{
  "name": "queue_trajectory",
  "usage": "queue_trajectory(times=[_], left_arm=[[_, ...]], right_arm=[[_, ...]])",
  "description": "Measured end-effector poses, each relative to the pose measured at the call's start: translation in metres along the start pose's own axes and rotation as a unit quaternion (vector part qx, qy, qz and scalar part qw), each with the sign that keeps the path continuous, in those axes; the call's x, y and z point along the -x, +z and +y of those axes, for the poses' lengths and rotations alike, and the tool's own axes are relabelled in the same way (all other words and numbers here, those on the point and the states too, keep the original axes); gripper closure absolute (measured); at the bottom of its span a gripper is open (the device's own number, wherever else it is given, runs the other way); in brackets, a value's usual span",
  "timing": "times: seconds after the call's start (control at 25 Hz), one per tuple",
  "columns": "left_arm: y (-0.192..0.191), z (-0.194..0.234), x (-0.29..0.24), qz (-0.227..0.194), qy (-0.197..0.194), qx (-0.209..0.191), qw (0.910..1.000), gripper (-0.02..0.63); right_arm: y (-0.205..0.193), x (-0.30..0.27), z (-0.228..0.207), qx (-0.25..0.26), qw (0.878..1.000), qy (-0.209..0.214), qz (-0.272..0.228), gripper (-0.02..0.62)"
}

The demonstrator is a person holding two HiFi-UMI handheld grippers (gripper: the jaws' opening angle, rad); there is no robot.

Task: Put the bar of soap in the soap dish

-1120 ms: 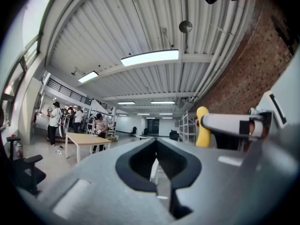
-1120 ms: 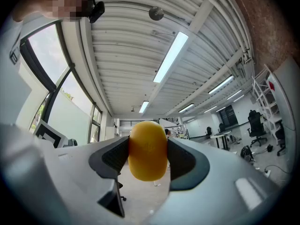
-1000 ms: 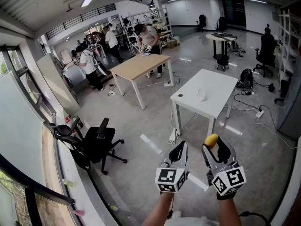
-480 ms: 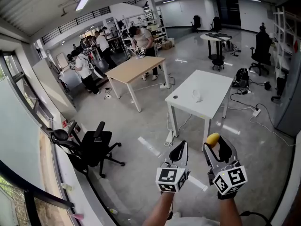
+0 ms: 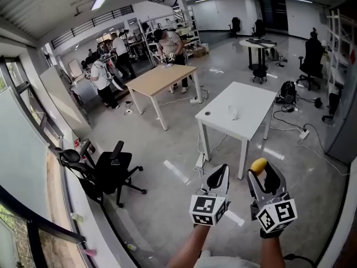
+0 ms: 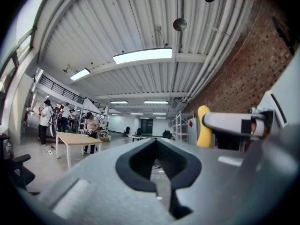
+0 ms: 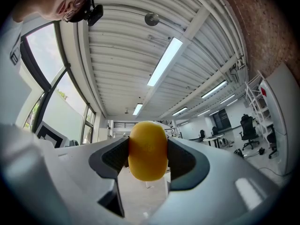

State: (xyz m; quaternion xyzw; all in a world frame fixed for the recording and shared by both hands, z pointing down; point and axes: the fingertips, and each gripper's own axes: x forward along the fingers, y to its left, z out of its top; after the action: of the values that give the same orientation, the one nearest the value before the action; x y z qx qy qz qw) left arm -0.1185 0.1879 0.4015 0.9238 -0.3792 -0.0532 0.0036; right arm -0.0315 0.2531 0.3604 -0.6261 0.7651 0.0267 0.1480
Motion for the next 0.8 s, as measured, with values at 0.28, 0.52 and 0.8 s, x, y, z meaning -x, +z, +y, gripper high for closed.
queue_trajectory(times=[0.28, 0.52, 0.8], left_arm=[[0.003, -0.037, -0.014, -0.004, -0.028, 0.007, 0.9996, 0.604], [0.007, -0.068, -0.024, -0.013, -0.039, 0.012, 0.9991, 0.604], [0.002, -0.089, -0.029, -0.02, -0.031, 0.018, 0.9992, 0.604]], right_arm=[[0.013, 0.018, -0.021, 0.005, 1.0, -0.021, -0.007, 0.334], [0.026, 0.038, -0.039, 0.013, 0.999, -0.024, -0.017, 0.334], [0.033, 0.059, -0.056, 0.017, 0.999, -0.026, -0.018, 0.334]])
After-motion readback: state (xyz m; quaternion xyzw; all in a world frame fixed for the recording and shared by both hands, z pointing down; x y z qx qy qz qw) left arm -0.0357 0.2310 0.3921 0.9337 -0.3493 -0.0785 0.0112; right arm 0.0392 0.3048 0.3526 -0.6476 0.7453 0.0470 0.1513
